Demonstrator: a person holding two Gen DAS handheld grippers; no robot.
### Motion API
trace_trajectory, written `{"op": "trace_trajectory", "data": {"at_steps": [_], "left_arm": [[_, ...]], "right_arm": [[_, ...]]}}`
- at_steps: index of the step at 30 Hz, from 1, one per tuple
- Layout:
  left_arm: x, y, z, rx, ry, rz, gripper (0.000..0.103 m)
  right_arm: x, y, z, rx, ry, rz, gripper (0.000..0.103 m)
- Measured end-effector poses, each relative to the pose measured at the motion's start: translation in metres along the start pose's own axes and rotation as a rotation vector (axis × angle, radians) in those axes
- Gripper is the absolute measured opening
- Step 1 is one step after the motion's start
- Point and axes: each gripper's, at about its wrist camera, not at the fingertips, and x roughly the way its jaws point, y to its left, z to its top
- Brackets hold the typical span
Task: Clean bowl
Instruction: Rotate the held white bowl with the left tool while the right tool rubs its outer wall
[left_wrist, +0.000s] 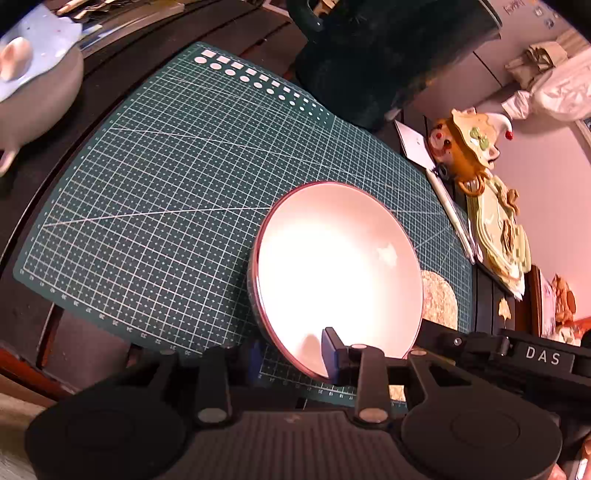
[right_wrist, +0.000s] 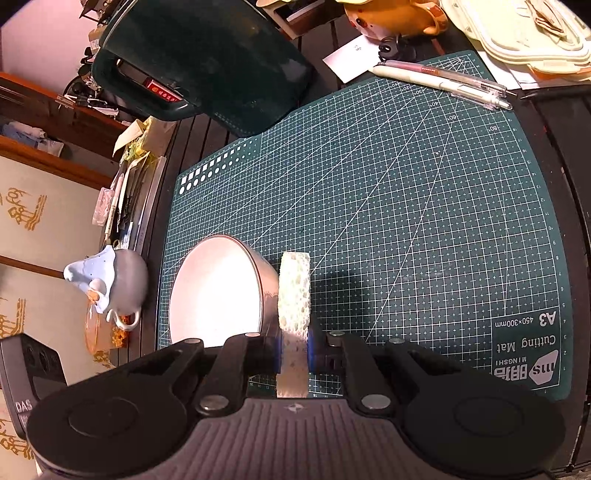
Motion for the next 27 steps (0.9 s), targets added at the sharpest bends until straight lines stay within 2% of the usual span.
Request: {"op": "trace_trajectory", "data": {"at_steps": [8, 12, 21, 27], "left_arm": [[-0.001, 0.010, 0.008, -0.008, -0.015, 0.039, 0.011], [-0.006, 0.017, 0.018, -0.007, -0.053, 0.041, 0.009], [-0.006, 0.018, 0.022, 0.004, -0.070, 0.024, 0.010], [-0.004, 0.015, 0.019, 0.032, -0.073, 0.033, 0.010]], "right_arm": [[-0.003, 0.001, 0.001, -0.001, -0.011, -0.010, 0.012], [-0.012, 0.002, 0.001, -0.008, -0.033, -0.002, 0.012], [-0.034, 0.013, 0.000, -0.071, -0.094, 0.009, 0.012], [-0.029, 0.014, 0.000, -0.072, -0.086, 0.010, 0.012]]}}
